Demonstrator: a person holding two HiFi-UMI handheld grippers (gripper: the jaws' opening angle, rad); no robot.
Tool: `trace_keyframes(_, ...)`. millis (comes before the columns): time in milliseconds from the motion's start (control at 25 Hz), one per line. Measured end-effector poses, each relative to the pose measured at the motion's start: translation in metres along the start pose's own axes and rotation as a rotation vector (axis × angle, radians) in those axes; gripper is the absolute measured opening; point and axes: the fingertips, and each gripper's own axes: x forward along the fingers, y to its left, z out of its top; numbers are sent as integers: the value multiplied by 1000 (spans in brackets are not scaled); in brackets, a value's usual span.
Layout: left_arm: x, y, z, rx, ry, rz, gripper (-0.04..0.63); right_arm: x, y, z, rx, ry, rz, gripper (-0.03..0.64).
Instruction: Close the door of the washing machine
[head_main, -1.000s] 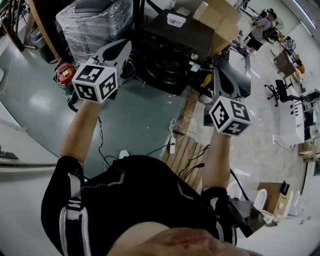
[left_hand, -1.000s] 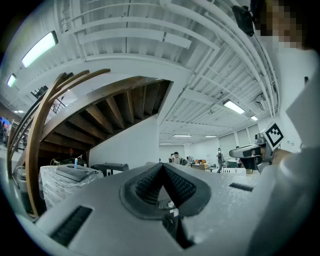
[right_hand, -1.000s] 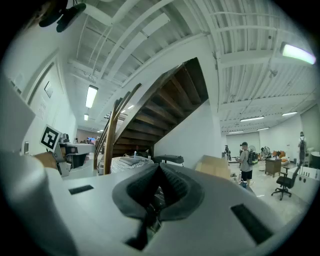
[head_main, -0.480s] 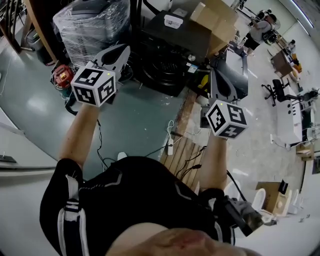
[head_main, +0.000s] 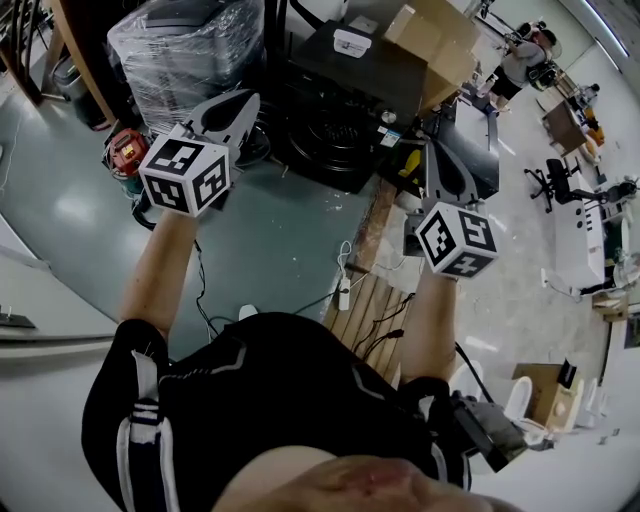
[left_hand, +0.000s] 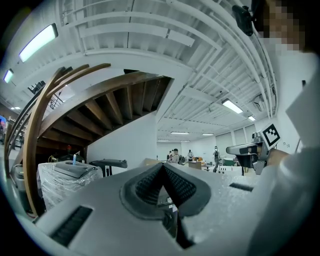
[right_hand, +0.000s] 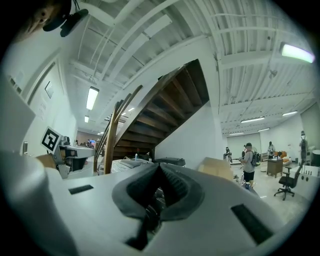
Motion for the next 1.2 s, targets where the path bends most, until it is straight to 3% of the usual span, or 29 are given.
trace_keyframes(440, -8, 36, 0, -13, 11, -2, -3, 23, 25, -1, 1, 15, -17, 5)
trace_keyframes(960, -32, 83, -7, 15, 11, -45, -3, 59, 93, -12, -32, 30, 6, 5)
trace_keyframes(1200, -36, 118, -19, -77, 22, 6, -3, 79, 115, -23, -55, 47, 28, 5)
